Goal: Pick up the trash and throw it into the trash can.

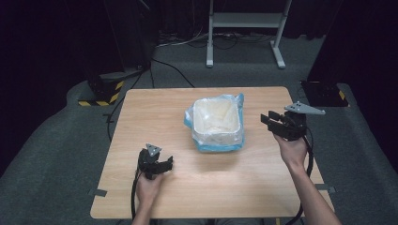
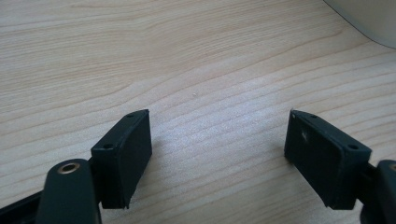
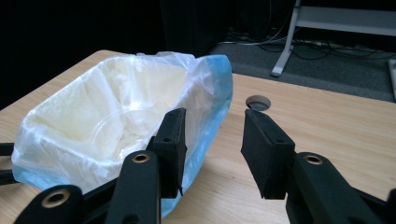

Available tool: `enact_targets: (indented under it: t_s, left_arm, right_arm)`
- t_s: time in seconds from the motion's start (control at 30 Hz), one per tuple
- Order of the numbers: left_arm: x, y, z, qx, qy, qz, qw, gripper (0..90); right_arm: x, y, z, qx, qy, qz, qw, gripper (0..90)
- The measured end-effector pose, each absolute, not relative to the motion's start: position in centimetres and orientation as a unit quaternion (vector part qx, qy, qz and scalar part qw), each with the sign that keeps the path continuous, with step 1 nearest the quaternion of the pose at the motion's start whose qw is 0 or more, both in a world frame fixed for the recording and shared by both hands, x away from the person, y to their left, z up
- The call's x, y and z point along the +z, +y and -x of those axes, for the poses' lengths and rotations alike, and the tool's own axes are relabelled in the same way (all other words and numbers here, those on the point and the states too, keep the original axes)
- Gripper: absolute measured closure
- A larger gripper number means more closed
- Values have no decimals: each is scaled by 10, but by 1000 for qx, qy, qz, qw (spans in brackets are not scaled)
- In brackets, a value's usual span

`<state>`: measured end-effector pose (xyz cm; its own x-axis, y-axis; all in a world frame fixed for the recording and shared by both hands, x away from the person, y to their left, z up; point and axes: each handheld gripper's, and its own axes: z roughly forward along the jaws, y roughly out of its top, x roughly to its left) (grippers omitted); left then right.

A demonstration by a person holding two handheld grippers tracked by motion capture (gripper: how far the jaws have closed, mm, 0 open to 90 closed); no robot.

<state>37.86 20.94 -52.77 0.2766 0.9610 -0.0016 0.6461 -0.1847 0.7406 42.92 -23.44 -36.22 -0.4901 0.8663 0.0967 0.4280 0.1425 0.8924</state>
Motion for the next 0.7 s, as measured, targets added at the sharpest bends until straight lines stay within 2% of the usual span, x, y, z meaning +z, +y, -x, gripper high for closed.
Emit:
enact_targets:
  t_s: [0.7]
  left_arm:
    - [-528, 209, -379, 243, 550, -730, 324, 229]
  right_arm:
    - [-420, -267, -411, 439, 716, -488, 239, 585]
